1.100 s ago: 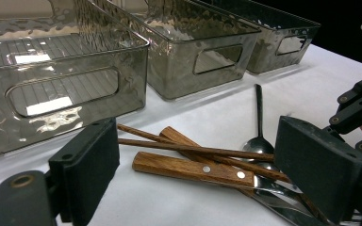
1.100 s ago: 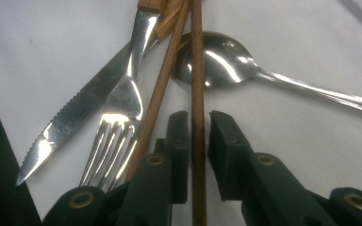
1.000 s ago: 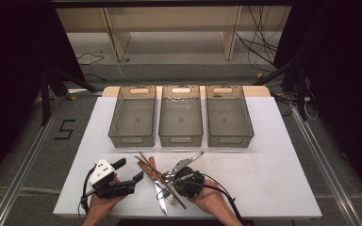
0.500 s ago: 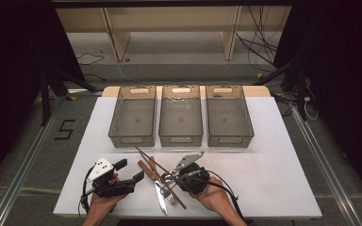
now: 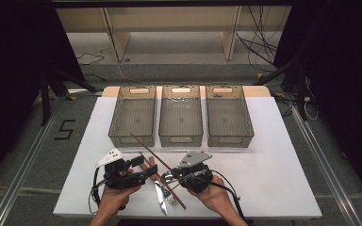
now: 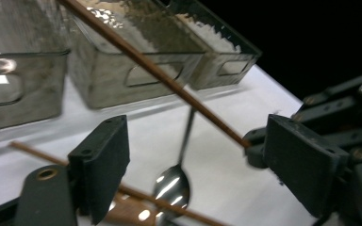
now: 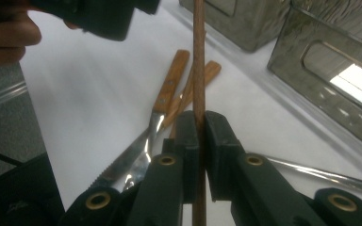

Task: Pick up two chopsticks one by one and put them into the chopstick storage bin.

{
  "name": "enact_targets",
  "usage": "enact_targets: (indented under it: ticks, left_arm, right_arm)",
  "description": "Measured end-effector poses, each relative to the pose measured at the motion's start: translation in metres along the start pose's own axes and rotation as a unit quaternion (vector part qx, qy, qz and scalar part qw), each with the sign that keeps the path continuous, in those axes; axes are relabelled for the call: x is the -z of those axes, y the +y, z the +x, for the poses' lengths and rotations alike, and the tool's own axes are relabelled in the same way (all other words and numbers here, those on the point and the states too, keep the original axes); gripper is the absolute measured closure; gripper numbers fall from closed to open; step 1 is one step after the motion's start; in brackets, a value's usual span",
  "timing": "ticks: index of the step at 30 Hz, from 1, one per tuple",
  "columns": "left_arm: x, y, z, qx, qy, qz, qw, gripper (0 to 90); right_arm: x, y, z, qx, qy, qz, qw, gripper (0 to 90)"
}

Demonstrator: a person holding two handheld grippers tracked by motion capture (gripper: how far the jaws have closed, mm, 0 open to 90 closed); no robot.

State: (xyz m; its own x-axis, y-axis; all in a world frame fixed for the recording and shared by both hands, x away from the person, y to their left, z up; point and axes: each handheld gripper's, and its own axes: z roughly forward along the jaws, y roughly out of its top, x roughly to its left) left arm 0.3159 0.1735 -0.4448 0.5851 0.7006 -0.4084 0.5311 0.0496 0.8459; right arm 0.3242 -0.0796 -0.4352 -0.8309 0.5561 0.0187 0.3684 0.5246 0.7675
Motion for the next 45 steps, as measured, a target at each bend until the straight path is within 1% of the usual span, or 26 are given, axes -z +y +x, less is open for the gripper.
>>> enact_targets:
  ticks: [1, 4, 6, 8, 9, 10, 11, 13, 14, 16, 17, 18, 19, 24, 26, 30, 31, 33, 34, 35, 38, 39, 40, 42, 43, 45]
  left_arm:
    - [-0.002, 0.003, -0.001, 0.011, -0.005, -0.002, 0.9999, 23.7]
    - [-0.009, 0.010, -0.004, 0.023, -0.014, 0.008, 0.9996, 27.9]
    - [-0.013, 0.012, -0.004, 0.037, -0.020, 0.015, 0.9990, 31.4]
    - [-0.017, 0.013, -0.005, 0.042, -0.023, 0.023, 0.9986, 35.3]
    - [-0.020, 0.013, -0.005, 0.048, -0.035, 0.027, 0.9979, 37.5]
    - [-0.020, 0.013, -0.005, 0.048, -0.035, 0.027, 0.9979, 40.8]
    - [-0.021, 0.013, -0.005, 0.056, -0.043, 0.028, 0.9971, 40.8]
    - [-0.022, 0.013, -0.003, 0.067, -0.049, 0.032, 0.9960, 46.8]
    - [-0.023, 0.014, -0.002, 0.076, -0.058, 0.034, 0.9949, 52.3]
    - [-0.024, 0.013, -0.001, 0.085, -0.067, 0.032, 0.9936, 54.7]
    - [-0.025, 0.013, 0.000, 0.088, -0.073, 0.032, 0.9929, 58.8]
    - [-0.025, 0.013, 0.001, 0.096, -0.083, 0.030, 0.9915, 61.5]
    - [-0.025, 0.013, 0.001, 0.096, -0.083, 0.030, 0.9915, 63.9]
    - [-0.028, 0.013, 0.002, 0.112, -0.103, 0.031, 0.9878, 71.5]
    - [-0.028, 0.013, 0.003, 0.116, -0.105, 0.029, 0.9873, 76.9]
    - [-0.027, 0.015, 0.006, 0.131, -0.133, 0.033, 0.9818, 81.3]
    - [-0.027, 0.015, 0.005, 0.132, -0.137, 0.034, 0.9812, 84.3]
    - [-0.025, 0.017, 0.003, 0.120, -0.129, 0.037, 0.9837, 84.4]
    - [-0.023, 0.018, 0.004, 0.121, -0.130, 0.035, 0.9835, 84.4]
    - [-0.021, 0.019, 0.006, 0.125, -0.129, 0.029, 0.9833, 84.4]
    - [-0.012, 0.027, 0.016, 0.126, -0.119, 0.020, 0.9847, 84.5]
    - [-0.009, 0.030, 0.019, 0.124, -0.114, 0.016, 0.9856, 84.5]
    - [-0.006, 0.033, 0.023, 0.122, -0.107, 0.016, 0.9865, 84.5]
    - [-0.002, 0.041, 0.028, 0.110, -0.091, 0.018, 0.9897, 84.5]
    - [0.000, 0.045, 0.031, 0.103, -0.082, 0.020, 0.9911, 84.5]
    - [0.003, 0.055, 0.037, 0.099, -0.069, 0.025, 0.9924, 84.5]
  right_arm:
    - [0.000, 0.000, 0.000, 0.000, 0.000, 0.000, 1.0000, 85.1]
    - [0.002, 0.000, 0.001, -0.004, -0.001, -0.019, 0.9998, 85.1]
    - [0.003, 0.001, 0.002, 0.004, 0.004, -0.026, 0.9996, 85.1]
    - [0.004, 0.001, 0.002, 0.005, 0.005, -0.031, 0.9995, 85.1]
    - [0.004, 0.001, 0.002, 0.003, 0.005, -0.033, 0.9994, 85.1]
    - [0.004, 0.001, 0.002, 0.003, 0.005, -0.033, 0.9994, 85.1]
    - [0.004, 0.001, 0.002, 0.004, 0.004, -0.036, 0.9993, 85.1]
    - [0.005, 0.001, 0.002, 0.004, 0.005, -0.042, 0.9991, 85.1]
    - [0.006, 0.001, 0.003, 0.006, 0.003, -0.048, 0.9988, 85.1]
    - [0.006, 0.001, 0.003, 0.006, 0.003, -0.047, 0.9989, 85.1]
    - [0.006, 0.001, 0.003, 0.008, 0.003, -0.049, 0.9988, 85.1]
    - [0.005, 0.001, 0.003, 0.008, 0.003, -0.051, 0.9987, 85.1]
    - [0.005, 0.001, 0.003, 0.008, 0.003, -0.051, 0.9987, 85.0]
    - [0.005, 0.000, 0.005, 0.010, 0.006, -0.053, 0.9985, 85.0]
    - [0.004, -0.001, 0.004, 0.009, 0.007, -0.054, 0.9985, 84.9]
    - [0.004, -0.001, 0.004, 0.011, 0.009, -0.057, 0.9983, 84.3]
    - [0.003, -0.002, 0.005, 0.013, 0.007, -0.054, 0.9984, 83.3]
    - [0.003, -0.002, 0.005, 0.011, 0.008, -0.053, 0.9985, 81.5]
    - [0.004, -0.002, 0.003, 0.006, 0.011, -0.051, 0.9986, 68.8]
    - [0.006, -0.003, 0.002, 0.005, 0.015, -0.049, 0.9987, 65.7]
    - [0.011, -0.008, -0.005, -0.002, 0.016, -0.048, 0.9987, 57.3]
    - [0.012, -0.010, -0.008, -0.009, 0.017, -0.047, 0.9987, 53.6]
    - [0.012, -0.010, -0.008, -0.009, 0.017, -0.047, 0.9987, 53.6]
    - [0.014, -0.017, -0.013, -0.016, 0.012, -0.037, 0.9991, 45.9]
    - [0.014, -0.017, -0.013, -0.016, 0.012, -0.037, 0.9991, 45.9]
    - [0.016, -0.022, -0.014, -0.017, 0.013, -0.036, 0.9991, 41.9]
